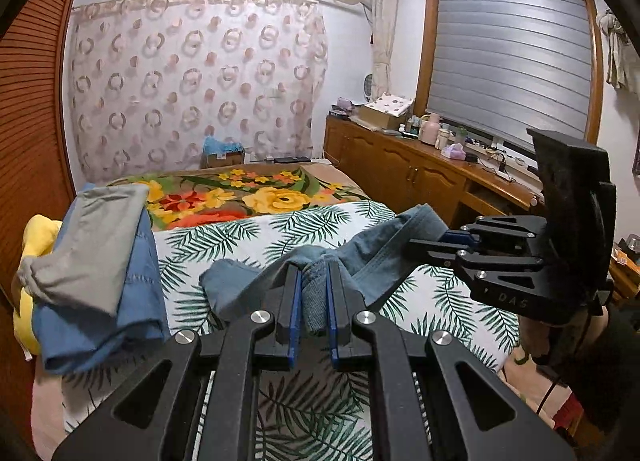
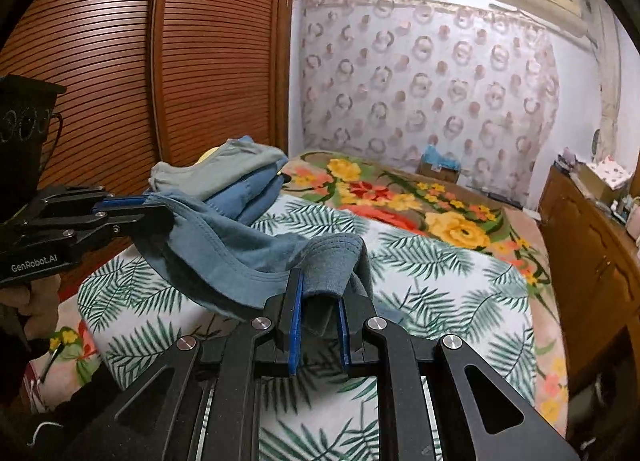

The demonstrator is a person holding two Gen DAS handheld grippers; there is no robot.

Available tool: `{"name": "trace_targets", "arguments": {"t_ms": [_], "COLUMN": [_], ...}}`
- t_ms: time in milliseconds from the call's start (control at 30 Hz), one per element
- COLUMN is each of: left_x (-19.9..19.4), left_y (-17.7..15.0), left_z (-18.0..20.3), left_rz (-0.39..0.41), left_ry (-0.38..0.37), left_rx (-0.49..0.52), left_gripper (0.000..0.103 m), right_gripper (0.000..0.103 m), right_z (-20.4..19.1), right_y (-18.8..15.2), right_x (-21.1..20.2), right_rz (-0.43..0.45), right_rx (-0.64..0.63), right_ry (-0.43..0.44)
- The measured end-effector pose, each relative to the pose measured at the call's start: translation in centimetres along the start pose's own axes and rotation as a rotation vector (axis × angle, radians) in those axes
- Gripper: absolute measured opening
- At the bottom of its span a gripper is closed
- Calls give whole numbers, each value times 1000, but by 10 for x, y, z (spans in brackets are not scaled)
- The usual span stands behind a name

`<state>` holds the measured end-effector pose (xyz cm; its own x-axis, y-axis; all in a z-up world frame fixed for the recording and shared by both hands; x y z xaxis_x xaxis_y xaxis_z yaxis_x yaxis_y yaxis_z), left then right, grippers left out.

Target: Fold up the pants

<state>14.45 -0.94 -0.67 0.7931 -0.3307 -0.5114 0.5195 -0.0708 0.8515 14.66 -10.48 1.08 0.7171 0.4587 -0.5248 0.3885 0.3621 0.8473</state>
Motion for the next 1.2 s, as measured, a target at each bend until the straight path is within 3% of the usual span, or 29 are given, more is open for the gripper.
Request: {"name": "trace_targets", "arguments": {"t_ms": [733,1200], "left_x": [-4,-12], "left_y": [-66,-79], "left_z": [27,33], "left_rz": [-85,-96], "left_ry": [-59,-60], "left_rx": [1,-10], "left_gripper": [12,12], "right_gripper": [15,15], "right_z": [-3,-7], "right_y": [-54,-73], "right_x": [-15,-23], "right_rz": [-44,-59], "right_rx": [67,106], "right_ry": [61,78]}}
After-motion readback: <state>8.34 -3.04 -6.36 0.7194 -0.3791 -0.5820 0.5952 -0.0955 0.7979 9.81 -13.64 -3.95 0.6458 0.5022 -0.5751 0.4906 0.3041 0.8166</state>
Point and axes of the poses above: each gripper's, at about its wrist camera, not at the fingertips, and x roughly the way its jaws point, z to its right, y to its top, the point moved 6 cm from there along x, roughly the way its jaws point, and after that the axes turned 3 degrees about -z, right-handed, at the moved point
